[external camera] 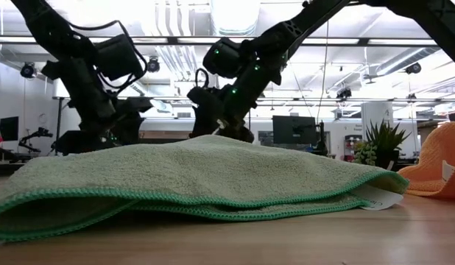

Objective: Fold microfiber towels
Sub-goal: Put the pink microfiber towel into the green bin

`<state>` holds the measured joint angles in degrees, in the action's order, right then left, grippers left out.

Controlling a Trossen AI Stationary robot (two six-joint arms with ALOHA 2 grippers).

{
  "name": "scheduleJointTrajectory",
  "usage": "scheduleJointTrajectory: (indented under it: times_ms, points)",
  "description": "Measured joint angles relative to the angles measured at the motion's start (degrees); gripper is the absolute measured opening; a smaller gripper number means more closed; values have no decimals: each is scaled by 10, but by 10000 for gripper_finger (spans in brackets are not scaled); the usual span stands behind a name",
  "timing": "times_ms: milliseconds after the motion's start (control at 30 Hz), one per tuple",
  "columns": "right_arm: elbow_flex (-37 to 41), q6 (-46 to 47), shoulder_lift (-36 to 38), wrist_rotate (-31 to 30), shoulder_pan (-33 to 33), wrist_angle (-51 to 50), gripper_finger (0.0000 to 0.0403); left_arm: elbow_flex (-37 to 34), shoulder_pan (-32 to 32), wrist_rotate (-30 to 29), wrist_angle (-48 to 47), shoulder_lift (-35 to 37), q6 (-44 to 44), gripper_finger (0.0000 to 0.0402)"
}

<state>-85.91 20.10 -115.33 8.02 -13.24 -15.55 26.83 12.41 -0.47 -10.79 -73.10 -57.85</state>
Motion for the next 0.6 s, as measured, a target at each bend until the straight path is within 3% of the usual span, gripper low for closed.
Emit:
scheduleJointTrajectory:
  times_ms: [333,600]
  points:
    - [3,30,-42,4,-16,30,341,2,0,-5,54,-41,-2,253]
    - [2,29,-54,60,-13,71,336,1,0,-12,121,-74,3,253]
